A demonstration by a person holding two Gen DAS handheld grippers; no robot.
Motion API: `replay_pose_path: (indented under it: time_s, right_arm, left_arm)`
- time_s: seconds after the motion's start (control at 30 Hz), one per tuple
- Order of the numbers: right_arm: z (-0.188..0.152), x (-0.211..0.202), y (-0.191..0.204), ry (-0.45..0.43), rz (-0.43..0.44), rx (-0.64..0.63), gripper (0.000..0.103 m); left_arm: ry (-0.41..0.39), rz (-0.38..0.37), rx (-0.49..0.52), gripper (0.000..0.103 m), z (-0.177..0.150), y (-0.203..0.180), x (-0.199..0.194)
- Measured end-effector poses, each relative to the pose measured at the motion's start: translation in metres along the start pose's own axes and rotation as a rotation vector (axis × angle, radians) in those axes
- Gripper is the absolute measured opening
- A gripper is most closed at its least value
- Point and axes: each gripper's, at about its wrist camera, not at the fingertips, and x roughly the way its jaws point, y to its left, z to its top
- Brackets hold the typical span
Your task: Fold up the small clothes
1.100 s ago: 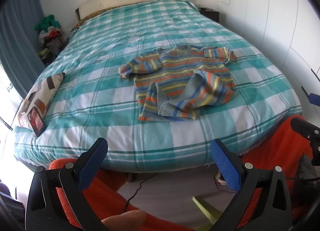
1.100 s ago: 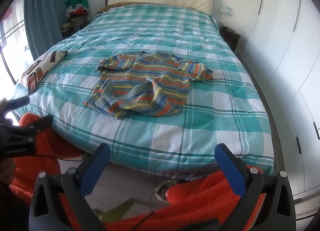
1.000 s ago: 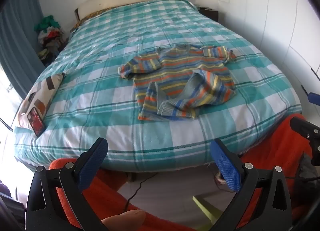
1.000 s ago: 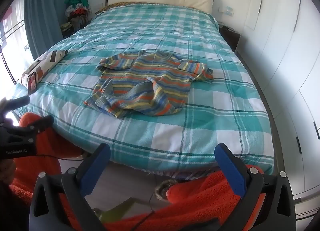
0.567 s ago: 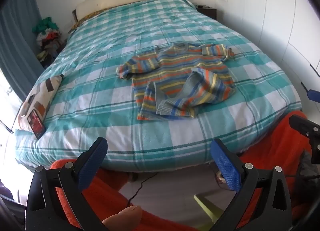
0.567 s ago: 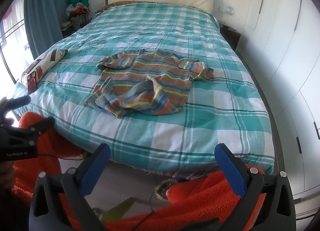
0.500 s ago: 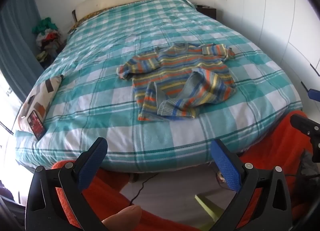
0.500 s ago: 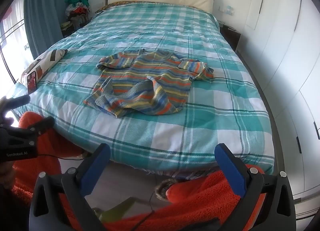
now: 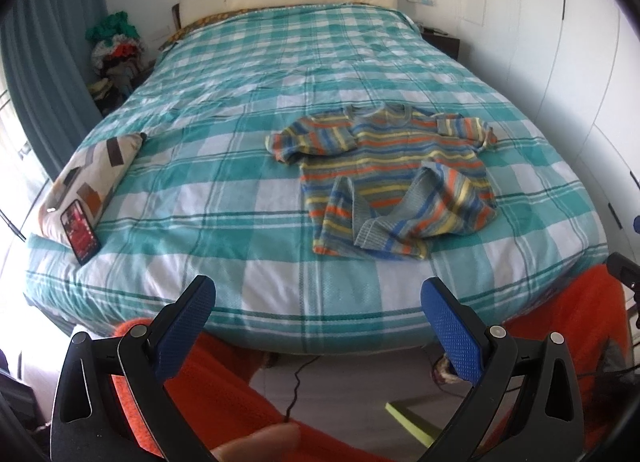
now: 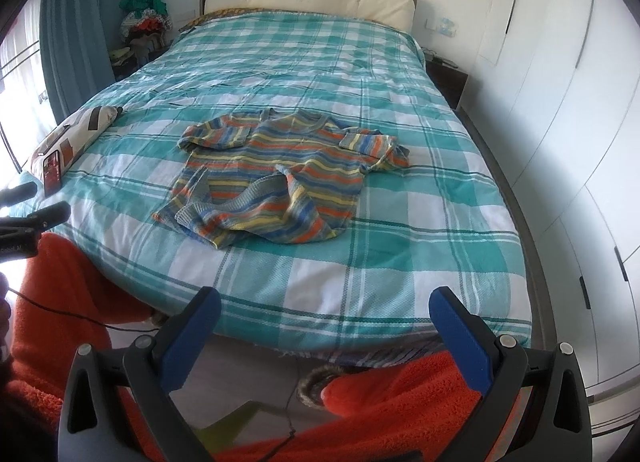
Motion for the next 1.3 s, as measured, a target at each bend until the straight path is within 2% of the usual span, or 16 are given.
replay_pose_path:
  time_s: [0.13,0.27,0.47,0.53,0.63,0.8,1.07,1.3]
  right_arm:
    - [0.002,-0.002,0.003,-0.019,0.007,-0.012,0.103]
    - [0.008,-0.001,0.004,-0.033,0.025,-0.011,0.103]
    - [0.024,0.014,0.005,-0.068,0.046,-0.011,0.103]
    - [0.028,0.019,0.006,-0.066,0.044,-0.009,0.103]
    - [0.03,0.023,0.012,-0.051,0.003,-0.036,0.103]
    - [0.022,0.018,0.015,-0.051,-0.056,-0.063,0.103]
    - [0.013,0.004,0.013,-0.059,-0.119,-0.02,0.103]
    - [0.016,0.002,0.013,-0.024,-0.141,-0.033,0.103]
  left_arm:
    - [0.002,-0.012,-0.006,0.103,-0.003,-0.012,0.002]
    - [0.037,-0.047,-0.002,0.103,-0.005,-0.02,0.009]
    - [0.047,-0.1,-0.013,0.102,0.0,-0.013,0.017]
    - [0.034,-0.089,-0.005,0.102,0.001,-0.011,0.015]
    - [0.015,-0.061,-0.019,0.102,0.0,-0.008,0.009]
    - [0.039,-0.084,-0.066,0.102,-0.006,-0.005,0.008]
    - [-0.005,-0.048,-0.006,0.102,-0.006,-0.014,-0.014]
    - [-0.003,-0.077,-0.022,0.102,-0.001,-0.023,-0.014]
